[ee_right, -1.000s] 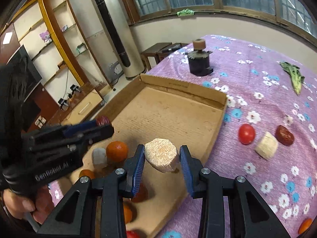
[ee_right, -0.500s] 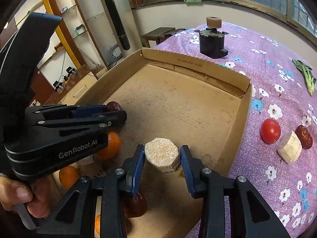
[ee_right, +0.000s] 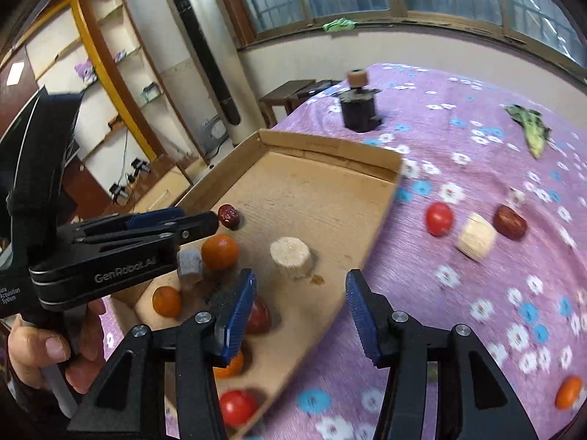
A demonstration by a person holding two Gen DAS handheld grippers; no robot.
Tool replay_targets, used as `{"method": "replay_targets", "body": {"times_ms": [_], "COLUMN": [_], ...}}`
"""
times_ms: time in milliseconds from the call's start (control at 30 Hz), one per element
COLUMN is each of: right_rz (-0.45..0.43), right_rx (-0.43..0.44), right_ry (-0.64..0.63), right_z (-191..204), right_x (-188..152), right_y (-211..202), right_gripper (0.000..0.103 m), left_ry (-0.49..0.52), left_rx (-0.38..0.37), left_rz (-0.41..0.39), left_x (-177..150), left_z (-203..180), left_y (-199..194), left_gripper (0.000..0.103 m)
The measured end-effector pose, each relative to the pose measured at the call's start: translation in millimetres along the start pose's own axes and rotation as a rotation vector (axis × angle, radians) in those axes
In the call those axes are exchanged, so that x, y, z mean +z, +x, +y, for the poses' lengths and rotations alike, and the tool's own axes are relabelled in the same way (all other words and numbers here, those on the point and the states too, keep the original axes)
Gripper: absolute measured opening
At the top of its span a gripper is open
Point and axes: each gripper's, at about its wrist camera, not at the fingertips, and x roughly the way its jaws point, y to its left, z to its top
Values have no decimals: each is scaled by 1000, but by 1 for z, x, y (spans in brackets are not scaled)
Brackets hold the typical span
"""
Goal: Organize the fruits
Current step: 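Open the left gripper over the tray while the right releases the yam piece, then move both grippers back toward the fruits on the cloth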
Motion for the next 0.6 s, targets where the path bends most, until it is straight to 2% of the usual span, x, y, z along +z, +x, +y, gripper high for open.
{"method": "replay_targets", "body": {"times_ms": [233,600], "right_rz": [-21,-42], "right_rx": [-34,-98], "right_ry": [71,165], "right_z": [-33,-84], "right_x": [-24,-49], "right_y": [-35,-65], "right_gripper": [53,53], "left_ry": [58,139], "left_rx": [-27,-94], "left_rz": [-41,-21], "left_x": [-14,-26], "left_z": [-37,-87], "left_y": [-22,-28], "left_gripper": [53,53]}}
